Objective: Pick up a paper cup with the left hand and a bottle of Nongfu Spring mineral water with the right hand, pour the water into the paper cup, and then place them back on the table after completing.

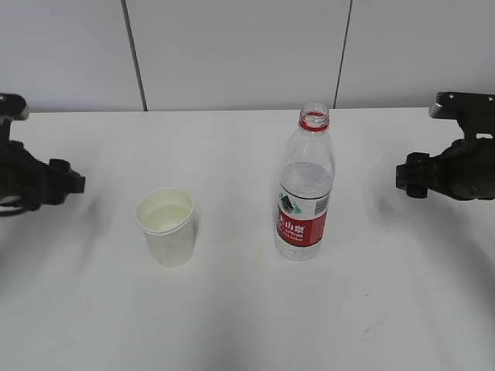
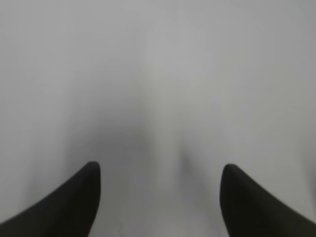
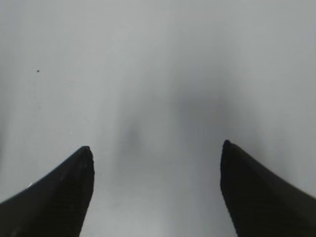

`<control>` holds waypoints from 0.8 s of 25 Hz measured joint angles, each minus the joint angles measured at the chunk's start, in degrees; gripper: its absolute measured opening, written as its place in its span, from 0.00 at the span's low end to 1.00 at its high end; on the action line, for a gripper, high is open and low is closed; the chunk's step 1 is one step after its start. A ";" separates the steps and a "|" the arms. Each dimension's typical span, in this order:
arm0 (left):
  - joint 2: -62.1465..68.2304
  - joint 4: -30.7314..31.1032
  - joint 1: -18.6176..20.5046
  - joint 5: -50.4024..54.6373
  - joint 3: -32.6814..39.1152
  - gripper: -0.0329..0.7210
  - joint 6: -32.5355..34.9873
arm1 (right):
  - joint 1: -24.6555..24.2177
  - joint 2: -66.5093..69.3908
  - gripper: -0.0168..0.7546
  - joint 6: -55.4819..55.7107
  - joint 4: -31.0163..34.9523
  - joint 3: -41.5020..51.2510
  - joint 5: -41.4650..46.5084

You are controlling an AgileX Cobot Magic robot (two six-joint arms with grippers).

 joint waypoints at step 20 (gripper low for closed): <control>-1.59 7.91 5.33 55.45 -28.22 0.66 -6.03 | -1.10 0.00 0.78 0.24 -4.47 -22.10 52.26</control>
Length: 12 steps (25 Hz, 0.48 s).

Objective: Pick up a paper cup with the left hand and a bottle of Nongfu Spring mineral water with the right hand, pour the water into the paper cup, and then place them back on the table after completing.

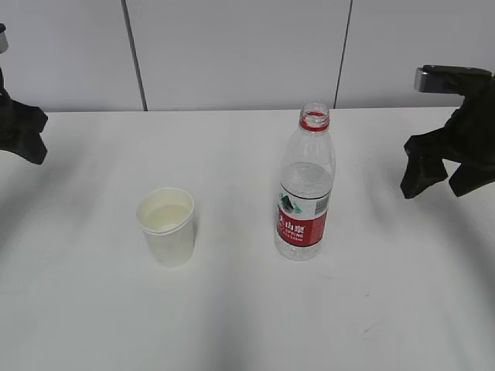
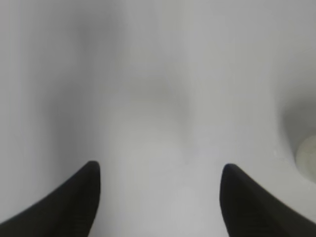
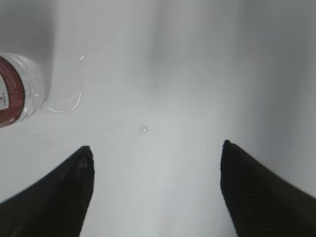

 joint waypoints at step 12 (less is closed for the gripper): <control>-0.02 7.71 0.06 7.56 -0.42 0.66 -5.38 | -0.13 -0.22 0.78 1.32 -10.79 -0.09 8.98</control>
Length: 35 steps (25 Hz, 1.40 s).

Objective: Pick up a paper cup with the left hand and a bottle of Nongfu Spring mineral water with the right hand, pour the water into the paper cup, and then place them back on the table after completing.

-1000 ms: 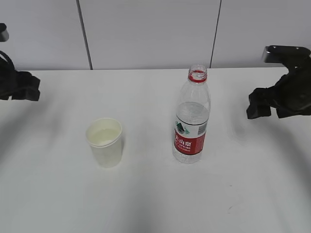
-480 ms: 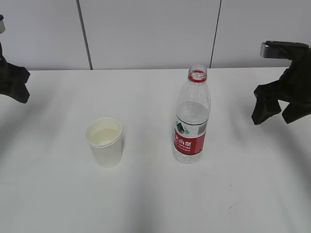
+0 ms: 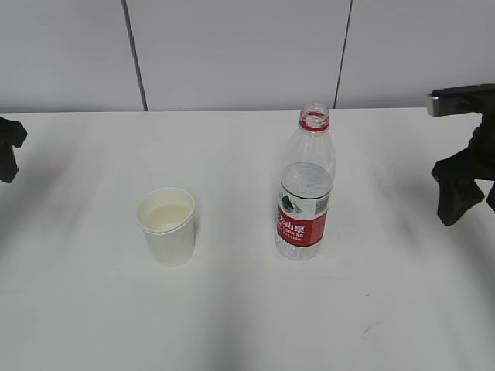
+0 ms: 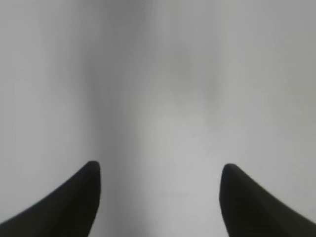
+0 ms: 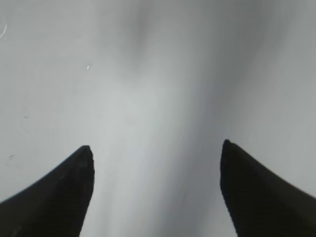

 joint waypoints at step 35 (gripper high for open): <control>-57.06 -2.26 0.00 6.26 35.02 0.65 -0.14 | 0.00 -49.98 0.78 0.55 3.96 37.06 -2.02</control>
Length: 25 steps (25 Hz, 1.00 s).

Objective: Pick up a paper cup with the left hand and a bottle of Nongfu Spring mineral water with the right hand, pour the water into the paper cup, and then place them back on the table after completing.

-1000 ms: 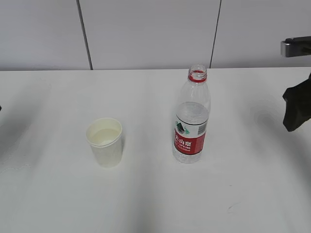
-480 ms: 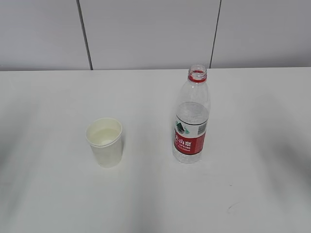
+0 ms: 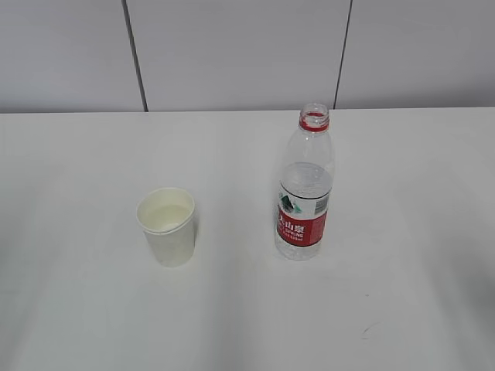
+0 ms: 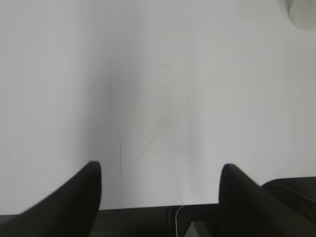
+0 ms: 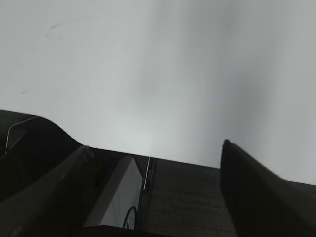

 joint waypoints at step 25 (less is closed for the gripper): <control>-30.48 -0.44 0.00 1.81 3.60 0.65 0.00 | 0.00 -45.97 0.78 2.06 0.10 5.55 4.99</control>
